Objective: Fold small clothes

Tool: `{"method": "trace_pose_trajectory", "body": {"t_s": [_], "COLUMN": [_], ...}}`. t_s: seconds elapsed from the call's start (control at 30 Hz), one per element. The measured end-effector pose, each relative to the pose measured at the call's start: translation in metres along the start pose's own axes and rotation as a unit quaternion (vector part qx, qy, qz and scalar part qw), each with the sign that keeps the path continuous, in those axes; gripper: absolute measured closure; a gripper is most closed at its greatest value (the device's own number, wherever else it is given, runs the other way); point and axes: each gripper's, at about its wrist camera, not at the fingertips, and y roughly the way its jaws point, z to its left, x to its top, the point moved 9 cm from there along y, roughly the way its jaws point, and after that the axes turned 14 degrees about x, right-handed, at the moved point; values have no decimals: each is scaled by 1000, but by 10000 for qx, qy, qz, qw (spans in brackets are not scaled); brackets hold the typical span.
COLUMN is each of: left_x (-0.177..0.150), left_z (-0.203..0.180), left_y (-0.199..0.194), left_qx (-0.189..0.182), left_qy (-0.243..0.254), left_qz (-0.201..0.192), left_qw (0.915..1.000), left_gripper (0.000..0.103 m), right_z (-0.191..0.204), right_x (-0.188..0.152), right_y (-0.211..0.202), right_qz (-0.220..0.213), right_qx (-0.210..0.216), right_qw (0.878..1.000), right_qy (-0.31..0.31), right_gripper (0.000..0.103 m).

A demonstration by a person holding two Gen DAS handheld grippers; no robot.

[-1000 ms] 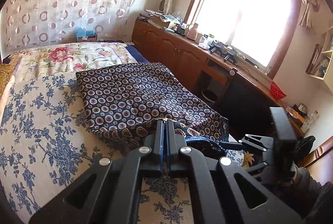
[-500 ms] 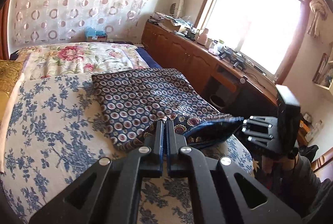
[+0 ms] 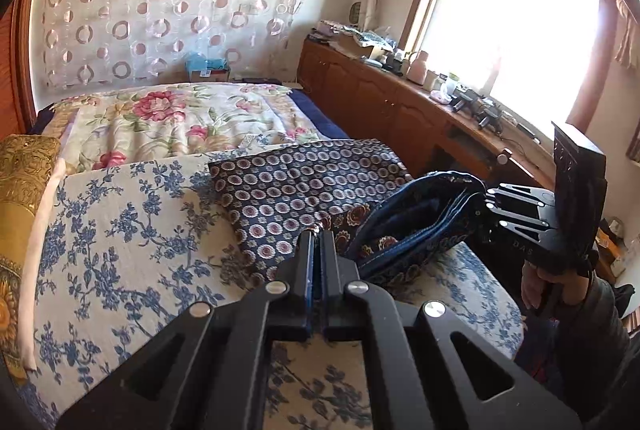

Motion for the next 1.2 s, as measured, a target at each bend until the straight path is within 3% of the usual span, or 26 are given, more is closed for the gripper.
{"method": "trace_pose_trajectory", "body": {"t_s": [0.17, 0.37, 0.57, 0.9, 1.2], "left_x": [5, 22, 27, 29, 29], "left_z": [7, 28, 41, 44, 54], "left_y": [17, 9, 21, 50, 95], "left_qx": [-69, 109, 143, 215, 434], "left_qy": [26, -39, -33, 82, 136], "left_qz": [163, -120, -73, 112, 439], "left_qw": [9998, 9999, 9999, 9997, 9980], "left_gripper": [101, 92, 90, 88, 87], "right_z": [-14, -26, -30, -52, -88], "right_x": [2, 3, 26, 77, 72], "right_y": [15, 27, 41, 97, 158], "right_qz": [33, 62, 177, 390, 940], "right_qx": [44, 9, -360, -690, -728], "right_qw": [9999, 9998, 9989, 9939, 9911], "right_qy": [107, 164, -247, -766, -600], "right_gripper": [99, 100, 101, 101, 101]}}
